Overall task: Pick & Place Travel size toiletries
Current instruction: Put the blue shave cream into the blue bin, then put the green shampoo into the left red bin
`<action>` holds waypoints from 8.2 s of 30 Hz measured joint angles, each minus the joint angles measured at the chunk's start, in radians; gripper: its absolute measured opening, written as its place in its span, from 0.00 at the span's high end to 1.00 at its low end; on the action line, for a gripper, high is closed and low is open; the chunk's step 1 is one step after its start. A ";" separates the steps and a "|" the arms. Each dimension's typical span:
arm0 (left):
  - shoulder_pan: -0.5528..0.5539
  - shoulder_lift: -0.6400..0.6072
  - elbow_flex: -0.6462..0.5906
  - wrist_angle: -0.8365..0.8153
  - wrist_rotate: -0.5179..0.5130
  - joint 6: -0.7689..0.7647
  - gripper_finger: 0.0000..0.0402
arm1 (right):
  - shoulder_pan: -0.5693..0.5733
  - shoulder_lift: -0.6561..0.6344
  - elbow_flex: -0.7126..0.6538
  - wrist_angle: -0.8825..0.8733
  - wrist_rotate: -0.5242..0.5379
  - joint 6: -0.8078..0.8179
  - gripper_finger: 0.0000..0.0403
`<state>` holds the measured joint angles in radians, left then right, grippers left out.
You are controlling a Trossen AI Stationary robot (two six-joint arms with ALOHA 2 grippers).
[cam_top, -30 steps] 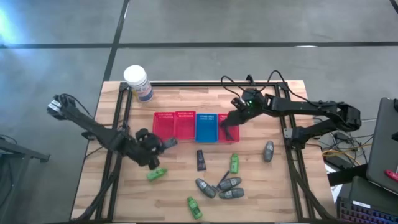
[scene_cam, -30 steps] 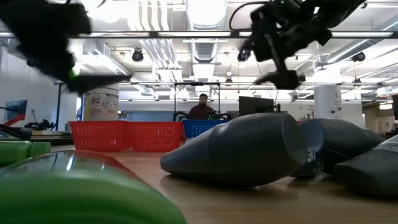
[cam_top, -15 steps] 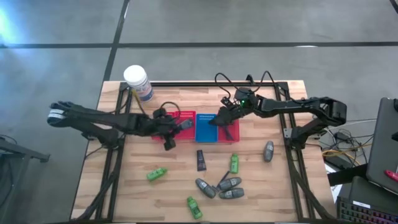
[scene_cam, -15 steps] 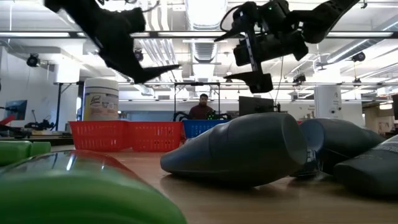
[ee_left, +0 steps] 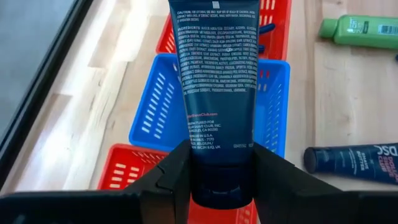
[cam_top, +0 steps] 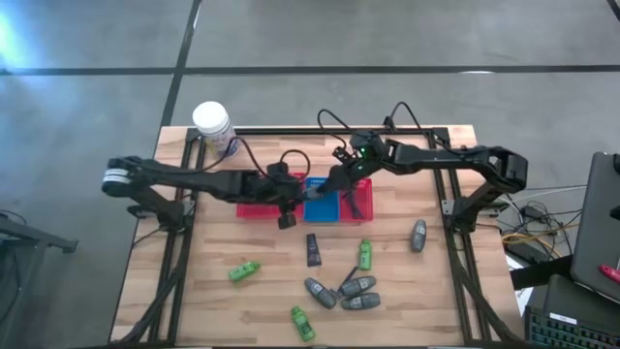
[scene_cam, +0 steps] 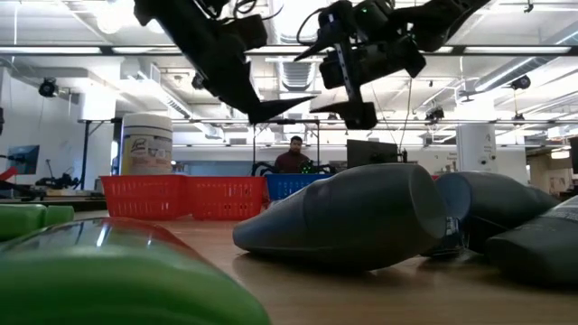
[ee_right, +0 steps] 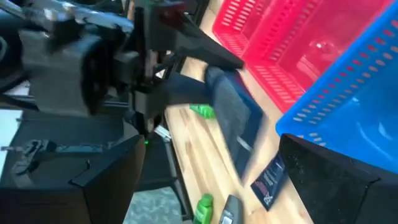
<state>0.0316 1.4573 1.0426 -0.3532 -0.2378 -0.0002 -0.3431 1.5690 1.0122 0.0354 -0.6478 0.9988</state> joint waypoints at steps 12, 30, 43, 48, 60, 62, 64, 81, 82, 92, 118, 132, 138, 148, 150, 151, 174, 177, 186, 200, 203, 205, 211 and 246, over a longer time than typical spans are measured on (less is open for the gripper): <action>0.021 -0.003 -0.001 0.013 0.014 -0.005 0.68 | 0.005 0.085 0.057 -0.035 -0.043 -0.034 0.29; 0.040 -0.001 -0.001 0.008 0.019 -0.017 0.68 | 0.004 0.143 0.113 -0.055 -0.057 -0.064 0.66; 0.048 -0.001 -0.001 0.002 0.041 -0.023 0.55 | -0.025 0.141 0.111 -0.074 -0.063 -0.090 0.90; 0.048 -0.001 -0.001 -0.005 0.073 -0.045 0.54 | -0.041 0.141 0.115 -0.144 -0.063 -0.139 0.96; 0.017 -0.015 -0.001 -0.196 0.189 -0.208 0.53 | -0.075 0.141 0.211 -0.547 -0.015 -0.368 0.96; 0.000 -0.027 -0.001 -0.210 0.198 -0.228 0.53 | -0.091 0.141 0.238 -0.628 -0.007 -0.409 0.96; -0.018 -0.048 -0.001 -0.214 0.198 -0.247 0.53 | -0.107 0.146 0.262 -0.686 -0.003 -0.432 0.97; -0.051 -0.300 -0.002 -0.305 0.035 -0.394 0.53 | -0.108 0.520 0.724 -1.249 -0.017 -0.780 0.94; -0.051 -0.310 -0.002 -0.307 0.020 -0.397 0.53 | -0.106 0.551 0.757 -1.301 -0.017 -0.812 0.94; -0.058 -0.361 -0.061 -0.318 -0.024 -0.460 0.53 | -0.060 0.730 1.011 -1.435 -0.004 -0.910 0.85; -0.199 -0.291 -0.221 -0.251 0.070 -0.726 0.53 | -0.013 0.232 0.671 -1.280 0.439 -0.746 0.18; -0.203 -0.337 -0.155 -0.339 0.029 -0.599 0.54 | 0.219 0.049 0.213 -0.799 0.357 -0.166 0.19; -0.175 -0.561 -0.245 -0.346 0.030 -0.467 0.54 | 0.300 0.124 0.226 -0.724 0.483 0.105 0.19; -0.178 -0.852 -0.313 -0.347 0.072 -0.275 0.54 | 0.390 0.366 0.437 -0.696 0.593 0.355 0.19; -0.178 -0.883 -0.315 -0.347 0.072 -0.262 0.54 | 0.408 0.434 0.509 -0.712 0.596 0.356 0.19; -0.178 -0.898 -0.316 -0.349 0.072 -0.261 0.54 | 0.412 0.465 0.543 -0.722 0.597 0.356 0.19; -0.178 -0.979 -0.329 -0.563 0.084 -0.303 0.54 | 0.406 0.681 0.729 -0.861 0.544 0.287 0.48; -0.178 -0.979 -0.329 -0.564 0.083 -0.303 0.54 | 0.412 0.667 0.733 -0.861 0.539 0.288 0.62; -0.178 -0.978 -0.329 -0.564 0.083 -0.296 0.54 | 0.439 0.566 0.736 -0.867 0.542 0.286 0.72; -0.178 -0.977 -0.367 -0.560 0.080 -0.369 0.54 | 0.189 0.413 0.736 -0.919 0.714 0.131 0.72; -0.178 -0.977 -0.395 -0.561 0.080 -0.428 0.54 | 0.123 0.439 0.735 -0.920 0.679 0.071 0.72; -0.178 -0.977 -0.413 -0.561 0.080 -0.468 0.54 | 0.100 0.452 0.735 -0.922 0.672 0.056 0.72; -0.178 -0.975 -0.435 -0.558 0.106 -0.545 0.54 | 0.106 0.482 0.734 -0.964 0.640 0.047 0.59; -0.725 -0.320 -0.344 -0.380 0.139 -1.209 0.50 | 0.203 0.242 0.640 -1.155 0.730 -0.327 0.13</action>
<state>-0.6938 1.1374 0.6989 -0.7331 -0.0983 -1.2095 -0.1398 1.8111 1.6523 -1.1200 0.0820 0.6716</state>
